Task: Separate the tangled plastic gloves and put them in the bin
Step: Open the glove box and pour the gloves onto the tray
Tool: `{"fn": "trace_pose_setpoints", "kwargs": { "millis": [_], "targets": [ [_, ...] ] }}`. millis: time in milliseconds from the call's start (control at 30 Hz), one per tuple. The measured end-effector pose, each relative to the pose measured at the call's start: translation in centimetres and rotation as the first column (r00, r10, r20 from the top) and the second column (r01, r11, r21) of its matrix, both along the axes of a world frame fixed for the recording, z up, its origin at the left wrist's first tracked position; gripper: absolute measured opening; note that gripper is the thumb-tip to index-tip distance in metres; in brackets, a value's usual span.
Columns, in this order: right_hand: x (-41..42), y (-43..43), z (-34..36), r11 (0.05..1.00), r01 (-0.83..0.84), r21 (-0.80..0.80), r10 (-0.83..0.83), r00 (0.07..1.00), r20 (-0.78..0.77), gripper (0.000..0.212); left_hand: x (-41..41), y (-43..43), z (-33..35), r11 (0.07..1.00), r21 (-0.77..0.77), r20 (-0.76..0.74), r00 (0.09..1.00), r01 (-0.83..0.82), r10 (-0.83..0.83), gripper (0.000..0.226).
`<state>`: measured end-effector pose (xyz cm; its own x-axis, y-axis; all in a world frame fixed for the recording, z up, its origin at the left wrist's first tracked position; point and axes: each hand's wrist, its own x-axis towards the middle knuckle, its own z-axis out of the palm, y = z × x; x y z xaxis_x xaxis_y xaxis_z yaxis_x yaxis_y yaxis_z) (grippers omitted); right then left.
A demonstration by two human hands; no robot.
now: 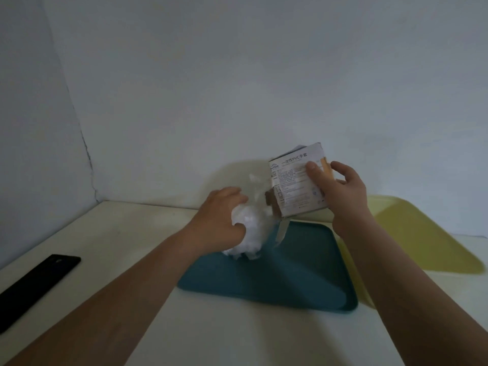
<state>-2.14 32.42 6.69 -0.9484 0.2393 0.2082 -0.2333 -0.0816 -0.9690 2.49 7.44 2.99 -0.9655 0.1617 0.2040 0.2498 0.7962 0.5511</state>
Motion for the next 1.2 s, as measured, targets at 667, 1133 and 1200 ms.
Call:
{"fn": "trace_pose_setpoints", "kwargs": {
  "millis": [667, 1133, 1200],
  "targets": [
    [0.7, 1.0, -1.2, 0.942, -0.301, -0.147, 0.324, 0.930, 0.173, 0.058, -2.0, 4.6, 0.4, 0.940, 0.341, -0.282, 0.956, 0.028, 0.074, 0.020],
    [0.5, 0.3, -1.4, 0.922, -0.357, -0.153, 0.381, 0.906, 0.185, 0.052, -2.0, 6.5, 2.9, 0.976, 0.159, -0.447, 0.892, 0.149, -0.063, 0.061],
    [0.4, 0.4, -1.5, 0.915, -0.380, -0.132, 0.400, 0.898, 0.184, 0.059, -1.8, 6.7, 3.1, 0.943, 0.250, -0.413, 0.905, 0.219, -0.101, 0.057]
  ]
}}
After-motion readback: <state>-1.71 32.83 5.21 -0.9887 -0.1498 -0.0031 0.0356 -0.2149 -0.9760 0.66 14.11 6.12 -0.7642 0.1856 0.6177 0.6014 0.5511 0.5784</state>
